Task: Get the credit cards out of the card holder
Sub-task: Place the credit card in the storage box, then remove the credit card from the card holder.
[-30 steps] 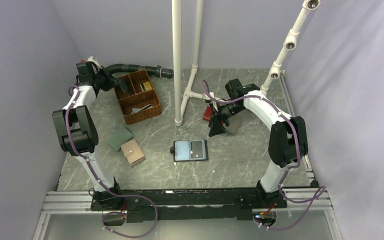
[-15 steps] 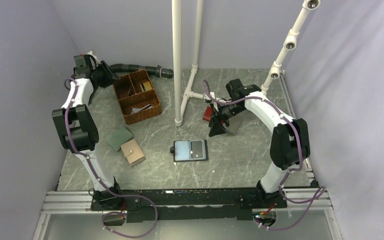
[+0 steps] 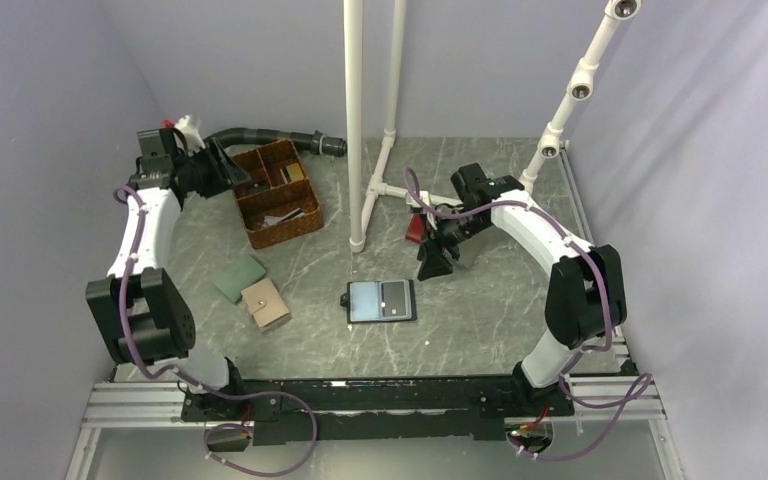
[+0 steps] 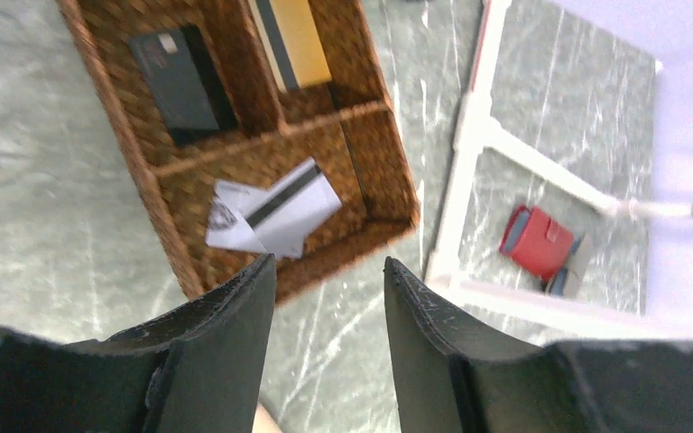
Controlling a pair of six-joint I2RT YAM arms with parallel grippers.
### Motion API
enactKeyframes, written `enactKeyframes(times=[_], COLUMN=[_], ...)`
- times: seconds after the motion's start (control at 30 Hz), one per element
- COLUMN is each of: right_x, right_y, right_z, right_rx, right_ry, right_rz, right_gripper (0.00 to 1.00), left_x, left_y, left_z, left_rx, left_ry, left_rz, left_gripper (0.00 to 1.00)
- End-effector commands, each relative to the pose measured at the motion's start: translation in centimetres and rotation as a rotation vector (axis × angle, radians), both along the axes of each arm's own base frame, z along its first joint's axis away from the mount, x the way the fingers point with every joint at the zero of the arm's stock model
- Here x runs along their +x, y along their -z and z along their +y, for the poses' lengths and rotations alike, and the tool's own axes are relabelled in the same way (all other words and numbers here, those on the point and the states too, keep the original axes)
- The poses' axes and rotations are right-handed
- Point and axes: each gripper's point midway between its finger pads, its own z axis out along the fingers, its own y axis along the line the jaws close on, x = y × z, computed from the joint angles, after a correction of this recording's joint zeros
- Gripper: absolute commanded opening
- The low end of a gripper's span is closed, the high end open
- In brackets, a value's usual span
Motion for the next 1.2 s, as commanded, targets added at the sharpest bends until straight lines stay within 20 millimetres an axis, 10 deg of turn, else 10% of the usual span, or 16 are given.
enactKeyframes(times=[0.0,0.47,0.73,1.17], right_x=[-0.3,-0.7,-3.0,-1.7], right_y=[-0.8,-0.6,1.2,2.6], right_z=[0.1,-0.3,-0.2,1.8], right_rx=[0.029,0.012,0.036,0.075], right_ry=[-0.010,0.039,0.074,0.200], right_rz=[-0.035,-0.043,0.058,0.264], right_gripper=[0.64,0.66,0.66,0.63], left_x=[-3.8,-8.1,-11.2,-17.3], left_y=[0.5,2.1,1.2,5.7], left_z=[-4.7,-7.8,-8.1,-13.0], left_rx=[0.089,0.173,-0.176,-0.474], left_ry=[0.211,0.245,0.008,0.107], left_rz=[-0.008,0.047,-0.060,0.235], left_gripper=[0.54,0.60,0.99,0.92])
